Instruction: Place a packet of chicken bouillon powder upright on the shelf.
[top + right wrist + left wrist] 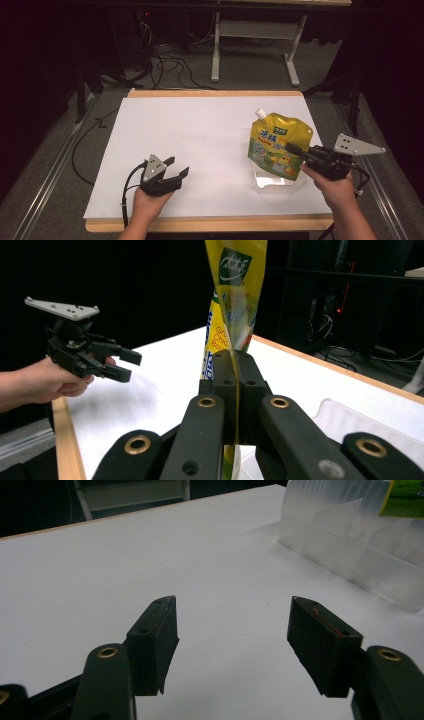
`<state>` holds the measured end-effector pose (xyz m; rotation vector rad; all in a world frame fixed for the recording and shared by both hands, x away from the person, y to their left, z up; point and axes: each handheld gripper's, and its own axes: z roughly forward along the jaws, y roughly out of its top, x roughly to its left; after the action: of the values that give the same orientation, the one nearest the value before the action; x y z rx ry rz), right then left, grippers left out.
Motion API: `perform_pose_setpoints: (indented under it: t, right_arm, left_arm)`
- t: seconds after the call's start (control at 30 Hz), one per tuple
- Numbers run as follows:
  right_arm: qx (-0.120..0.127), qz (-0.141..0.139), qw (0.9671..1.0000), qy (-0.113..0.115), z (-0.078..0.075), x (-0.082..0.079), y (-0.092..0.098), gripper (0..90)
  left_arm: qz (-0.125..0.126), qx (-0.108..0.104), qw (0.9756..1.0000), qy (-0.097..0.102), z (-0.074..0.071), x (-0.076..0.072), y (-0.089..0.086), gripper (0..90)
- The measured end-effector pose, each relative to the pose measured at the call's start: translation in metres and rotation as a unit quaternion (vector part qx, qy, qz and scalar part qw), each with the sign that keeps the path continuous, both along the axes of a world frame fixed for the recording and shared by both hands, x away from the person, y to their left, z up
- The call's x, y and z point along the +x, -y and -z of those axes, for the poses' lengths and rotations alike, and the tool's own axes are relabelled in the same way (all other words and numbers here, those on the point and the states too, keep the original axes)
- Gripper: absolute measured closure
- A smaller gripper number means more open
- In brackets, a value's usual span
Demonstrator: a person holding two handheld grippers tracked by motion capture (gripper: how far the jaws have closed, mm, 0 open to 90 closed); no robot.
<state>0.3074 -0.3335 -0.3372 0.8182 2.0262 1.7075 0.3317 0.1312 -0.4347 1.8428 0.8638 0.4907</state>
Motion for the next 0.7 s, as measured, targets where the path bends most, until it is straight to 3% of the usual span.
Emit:
perform_pose_setpoints:
  t: [0.4,0.7]
  right_arm:
    - [0.006,0.000,1.0000,-0.008,0.006,-0.001,0.023,90.0]
    - [0.003,-0.004,0.9999,-0.011,0.008,0.001,0.024,90.0]
  left_arm:
    - [-0.001,0.003,1.0000,0.001,0.001,0.000,0.001,37.3]
    - [0.000,0.003,1.0000,0.000,0.001,0.000,0.000,37.2]
